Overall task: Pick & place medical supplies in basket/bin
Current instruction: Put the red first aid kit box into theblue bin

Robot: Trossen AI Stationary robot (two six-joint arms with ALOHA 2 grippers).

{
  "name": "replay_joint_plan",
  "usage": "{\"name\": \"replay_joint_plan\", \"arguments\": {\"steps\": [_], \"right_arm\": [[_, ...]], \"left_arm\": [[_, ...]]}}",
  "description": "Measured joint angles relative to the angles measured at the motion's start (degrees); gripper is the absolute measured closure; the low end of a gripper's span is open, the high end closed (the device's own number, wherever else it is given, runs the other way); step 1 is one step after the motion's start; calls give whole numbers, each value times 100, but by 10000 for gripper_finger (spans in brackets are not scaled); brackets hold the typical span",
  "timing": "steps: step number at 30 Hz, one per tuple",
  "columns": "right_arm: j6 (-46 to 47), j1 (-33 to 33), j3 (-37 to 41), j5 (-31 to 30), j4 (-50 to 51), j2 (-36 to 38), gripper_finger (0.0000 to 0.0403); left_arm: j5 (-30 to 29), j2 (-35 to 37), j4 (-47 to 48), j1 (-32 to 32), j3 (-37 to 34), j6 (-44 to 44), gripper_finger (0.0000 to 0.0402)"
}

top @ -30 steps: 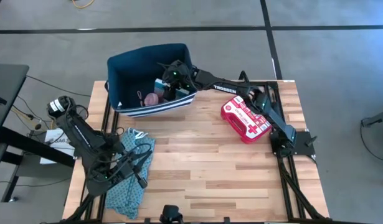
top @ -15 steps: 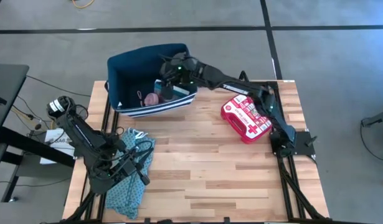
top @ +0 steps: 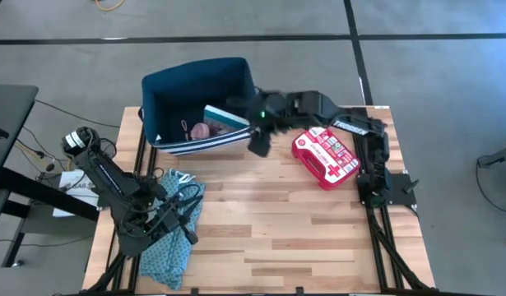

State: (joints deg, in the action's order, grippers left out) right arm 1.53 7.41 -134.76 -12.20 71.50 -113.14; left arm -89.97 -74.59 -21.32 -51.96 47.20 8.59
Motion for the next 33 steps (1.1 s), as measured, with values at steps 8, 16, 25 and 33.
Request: {"name": "replay_joint_plan", "arguments": {"steps": [8, 16, 25, 33], "right_arm": [[1390, -598, 344, 589, 1792, -155, 217], [1217, -845, 1301, 1472, 1818, -76, 234], [1507, -655, 3362, 819, 1839, 544, 229], [2399, -397, 5884, 291, 288, 1922, 227]], "left_arm": [[496, -16, 148, 2, 0, -512, 401], [861, -45, 321, -38, 0, -915, 401], [825, -44, 302, -61, 0, -906, 401], [714, -44, 295, -45, 0, -884, 401]]}}
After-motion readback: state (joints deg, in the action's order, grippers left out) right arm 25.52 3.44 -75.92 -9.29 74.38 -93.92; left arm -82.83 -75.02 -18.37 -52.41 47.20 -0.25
